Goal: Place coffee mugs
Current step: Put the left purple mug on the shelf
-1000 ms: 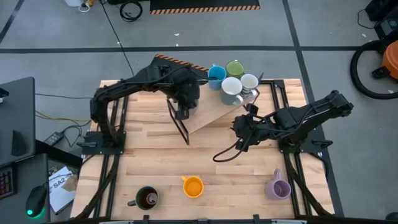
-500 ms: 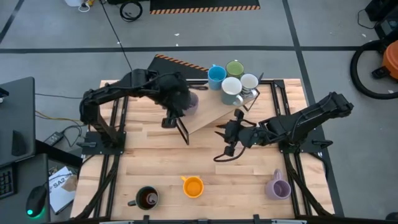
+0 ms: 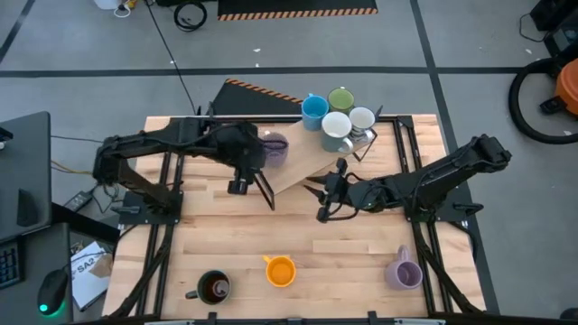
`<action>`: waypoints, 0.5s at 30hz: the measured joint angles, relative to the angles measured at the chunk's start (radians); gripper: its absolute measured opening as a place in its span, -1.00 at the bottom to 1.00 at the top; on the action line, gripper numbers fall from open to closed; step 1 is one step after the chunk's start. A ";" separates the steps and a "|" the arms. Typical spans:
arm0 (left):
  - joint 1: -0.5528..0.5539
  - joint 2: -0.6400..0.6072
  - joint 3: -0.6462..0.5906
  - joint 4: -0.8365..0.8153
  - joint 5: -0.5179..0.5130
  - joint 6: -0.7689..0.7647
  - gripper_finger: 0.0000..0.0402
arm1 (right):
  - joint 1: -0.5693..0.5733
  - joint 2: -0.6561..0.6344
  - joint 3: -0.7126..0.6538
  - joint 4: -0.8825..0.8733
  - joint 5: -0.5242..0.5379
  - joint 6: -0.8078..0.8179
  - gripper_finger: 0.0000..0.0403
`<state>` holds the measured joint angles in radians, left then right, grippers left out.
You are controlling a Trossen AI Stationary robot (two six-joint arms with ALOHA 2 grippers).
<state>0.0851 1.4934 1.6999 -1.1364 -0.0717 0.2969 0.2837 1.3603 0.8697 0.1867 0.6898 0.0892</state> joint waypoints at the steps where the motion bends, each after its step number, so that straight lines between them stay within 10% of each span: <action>1: 0.004 -0.015 -0.021 0.014 -0.002 -0.010 -0.37 | -0.005 0.015 0.001 0.019 -0.002 -0.008 -0.46; 15: 0.095 -0.144 -0.354 0.216 -0.013 -0.092 -0.37 | -0.077 0.172 0.002 0.200 0.001 -0.083 -0.42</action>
<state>0.1805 1.3494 1.3455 -0.9205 -0.0851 0.2049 0.2066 1.5325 0.8717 0.3872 0.6906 0.0063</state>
